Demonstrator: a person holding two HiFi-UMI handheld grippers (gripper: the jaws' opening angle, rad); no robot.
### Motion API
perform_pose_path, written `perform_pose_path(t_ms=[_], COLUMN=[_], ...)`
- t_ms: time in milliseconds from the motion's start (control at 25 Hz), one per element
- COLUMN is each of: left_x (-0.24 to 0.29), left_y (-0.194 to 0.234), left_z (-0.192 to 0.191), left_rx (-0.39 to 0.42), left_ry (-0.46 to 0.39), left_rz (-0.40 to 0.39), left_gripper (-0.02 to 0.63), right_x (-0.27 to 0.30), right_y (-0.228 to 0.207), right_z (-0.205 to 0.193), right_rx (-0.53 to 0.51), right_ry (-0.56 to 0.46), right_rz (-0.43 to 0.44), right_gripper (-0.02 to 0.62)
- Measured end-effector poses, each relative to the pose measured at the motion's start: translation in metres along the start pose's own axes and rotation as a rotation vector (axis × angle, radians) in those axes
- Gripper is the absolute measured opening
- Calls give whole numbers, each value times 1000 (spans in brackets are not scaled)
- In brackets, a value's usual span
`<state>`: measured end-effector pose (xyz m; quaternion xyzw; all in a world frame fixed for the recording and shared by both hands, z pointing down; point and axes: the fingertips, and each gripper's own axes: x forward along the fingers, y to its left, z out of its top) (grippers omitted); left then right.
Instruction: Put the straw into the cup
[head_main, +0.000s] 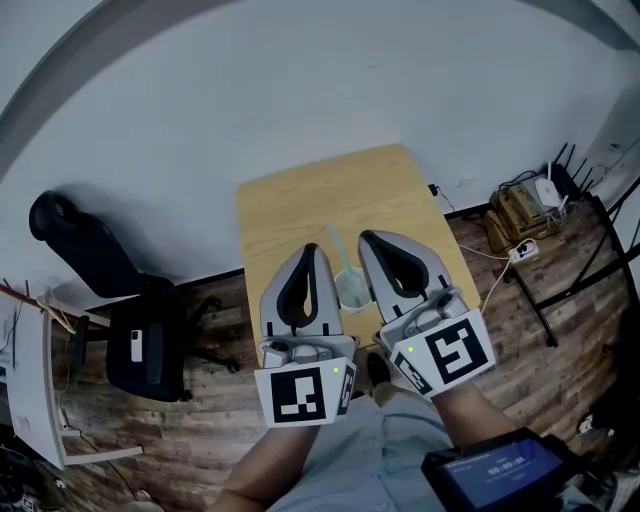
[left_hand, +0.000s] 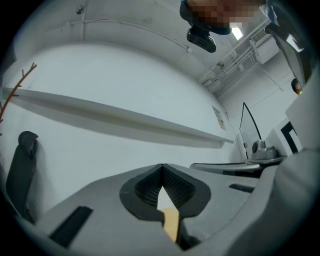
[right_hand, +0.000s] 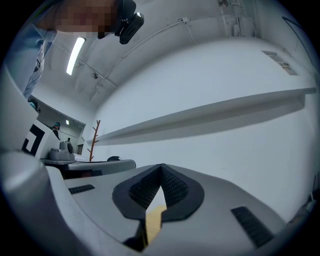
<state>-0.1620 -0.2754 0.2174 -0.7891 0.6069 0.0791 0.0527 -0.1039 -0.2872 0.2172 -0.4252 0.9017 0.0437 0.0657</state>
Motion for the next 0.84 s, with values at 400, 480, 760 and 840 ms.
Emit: perform_pose_path(t_ms=[400,480,760,840], left_x=[-12,-14,-14,-13], left_y=[-4,-5,-6,-5], left_z=[12,12,12,11], left_rx=[9,12,19,19], left_ry=[-26,-25,-23,-23], left_rz=[0,1,6,9], left_gripper=[-2,-2,-2,-2], right_x=[-10,-11,-12,-11], right_y=[9,10,11,11], right_z=[11,12,12,11], right_rx=[-4,-4,-3,-3], right_ry=[-24,-26,-29,-30], right_rz=[12,15,25,28], right_gripper=[-2,-2,-2,-2])
